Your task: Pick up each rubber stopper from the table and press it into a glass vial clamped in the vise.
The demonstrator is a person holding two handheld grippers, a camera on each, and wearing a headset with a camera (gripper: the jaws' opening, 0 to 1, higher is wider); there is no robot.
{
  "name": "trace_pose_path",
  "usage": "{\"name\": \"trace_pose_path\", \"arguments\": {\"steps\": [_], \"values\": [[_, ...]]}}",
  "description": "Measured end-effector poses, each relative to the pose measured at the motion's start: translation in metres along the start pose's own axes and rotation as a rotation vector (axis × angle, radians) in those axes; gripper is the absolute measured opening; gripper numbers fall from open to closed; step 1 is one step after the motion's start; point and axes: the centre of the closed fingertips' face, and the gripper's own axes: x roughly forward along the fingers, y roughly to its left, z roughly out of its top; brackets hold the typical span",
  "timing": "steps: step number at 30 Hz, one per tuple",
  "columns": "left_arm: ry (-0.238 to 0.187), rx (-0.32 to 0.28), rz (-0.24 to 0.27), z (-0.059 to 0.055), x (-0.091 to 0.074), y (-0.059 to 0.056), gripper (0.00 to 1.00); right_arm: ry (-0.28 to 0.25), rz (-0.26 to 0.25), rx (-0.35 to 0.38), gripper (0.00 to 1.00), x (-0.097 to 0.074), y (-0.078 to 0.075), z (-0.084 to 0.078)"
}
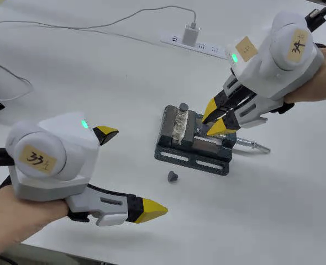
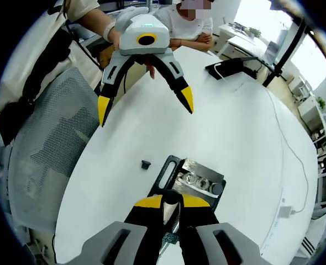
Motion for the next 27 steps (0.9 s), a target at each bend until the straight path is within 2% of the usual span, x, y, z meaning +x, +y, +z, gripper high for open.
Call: {"name": "trace_pose_path", "arguments": {"steps": [12,22,27], "values": [[0.003,-0.004,0.011,-0.001,-0.001,0.006,0.99,0.050,0.020,-0.122,0.05,0.005,-0.022,0.000],[0.012,-0.003,0.014,-0.003,-0.002,0.012,0.99,0.068,0.041,-0.148,0.05,0.020,-0.040,-0.003],[0.013,-0.006,0.014,-0.004,-0.001,0.013,0.99,0.073,0.052,-0.154,0.05,0.027,-0.042,-0.002]]}}
